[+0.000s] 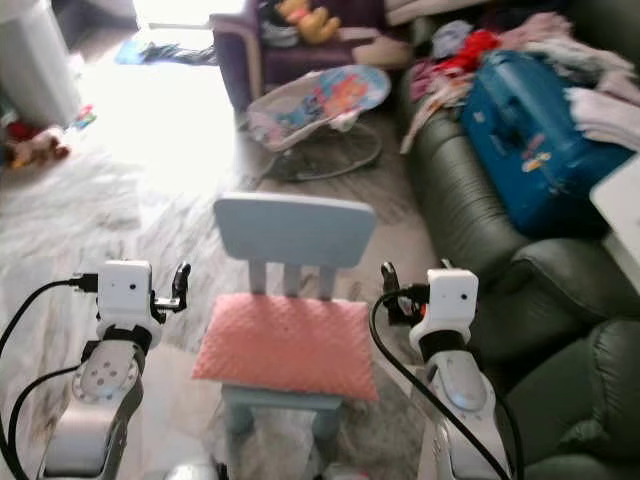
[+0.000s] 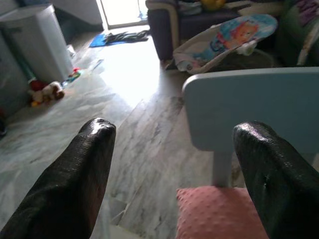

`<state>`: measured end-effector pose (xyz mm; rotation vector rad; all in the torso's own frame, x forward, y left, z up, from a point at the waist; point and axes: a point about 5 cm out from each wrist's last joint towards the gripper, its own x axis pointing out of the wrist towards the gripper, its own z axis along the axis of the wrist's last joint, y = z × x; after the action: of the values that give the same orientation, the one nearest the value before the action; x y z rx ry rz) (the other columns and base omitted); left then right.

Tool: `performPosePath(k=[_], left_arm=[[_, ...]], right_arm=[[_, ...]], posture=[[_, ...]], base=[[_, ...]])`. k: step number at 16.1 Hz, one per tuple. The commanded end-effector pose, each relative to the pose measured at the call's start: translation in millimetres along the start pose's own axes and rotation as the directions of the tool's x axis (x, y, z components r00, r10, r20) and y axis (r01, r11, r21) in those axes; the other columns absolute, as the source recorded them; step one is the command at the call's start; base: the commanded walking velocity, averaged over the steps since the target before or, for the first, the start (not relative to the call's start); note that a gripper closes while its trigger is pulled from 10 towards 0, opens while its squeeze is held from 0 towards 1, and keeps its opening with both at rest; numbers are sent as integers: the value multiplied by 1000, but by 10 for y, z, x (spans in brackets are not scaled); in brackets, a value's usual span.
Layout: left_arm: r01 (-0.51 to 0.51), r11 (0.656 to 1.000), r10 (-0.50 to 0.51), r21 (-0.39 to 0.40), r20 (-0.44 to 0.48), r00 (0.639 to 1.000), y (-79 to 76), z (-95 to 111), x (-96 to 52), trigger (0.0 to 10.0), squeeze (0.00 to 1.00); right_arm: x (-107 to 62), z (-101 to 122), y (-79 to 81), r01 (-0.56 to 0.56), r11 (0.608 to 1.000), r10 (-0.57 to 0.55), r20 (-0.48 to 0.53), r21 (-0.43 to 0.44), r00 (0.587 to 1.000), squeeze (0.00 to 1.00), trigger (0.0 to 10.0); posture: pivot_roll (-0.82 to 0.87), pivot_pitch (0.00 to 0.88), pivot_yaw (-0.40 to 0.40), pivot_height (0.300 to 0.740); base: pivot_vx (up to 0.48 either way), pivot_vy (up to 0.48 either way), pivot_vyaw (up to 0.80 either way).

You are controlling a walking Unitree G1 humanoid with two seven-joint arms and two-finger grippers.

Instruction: Move the pillow to the sofa

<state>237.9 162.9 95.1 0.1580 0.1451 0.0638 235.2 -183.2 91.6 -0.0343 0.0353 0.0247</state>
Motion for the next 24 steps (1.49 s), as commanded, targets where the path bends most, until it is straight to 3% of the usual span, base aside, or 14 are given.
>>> performPosePath(k=[1, 12, 17, 20, 24], left_arm=[[11, 1000, -11, 4, 14, 1000, -13, 31, 5, 10000, 0], [-30, 997, 27, 71, 42, 999, 106, 12, -72, 10000, 0], [-9, 992, 9, 125, 4, 1000, 255, -94, -184, 10000, 0], [14, 993, -17, 118, 28, 999, 180, -16, -121, 10000, 0], [82, 987, -85, 139, 15, 996, 102, -49, -302, 10000, 0]], right_arm=[[-9, -12, -21, 10, 1000, -10, -6, 1, 1000, 0, 10000], [-88, -30, -18, 14, 1000, -13, -18, 17, 1000, 0, 10000], [-371, -132, -169, 15, 1000, -14, -92, 18, 996, 0, 10000], [-383, -149, -159, 24, 1000, -23, -88, 17, 996, 0, 10000], [-540, -137, -120, 37, 999, -33, -98, 39, 995, 0, 10000]], posture=[[10, 8, -37, 740], [6, 14, -33, 740], [13, 14, -26, 740], [16, 3, 13, 740], [1, 26, 13, 740]], base=[[0, 0, 0], [0, 0, 0], [0, 0, 0], [0, 0, 0], [0, 0, 0]])
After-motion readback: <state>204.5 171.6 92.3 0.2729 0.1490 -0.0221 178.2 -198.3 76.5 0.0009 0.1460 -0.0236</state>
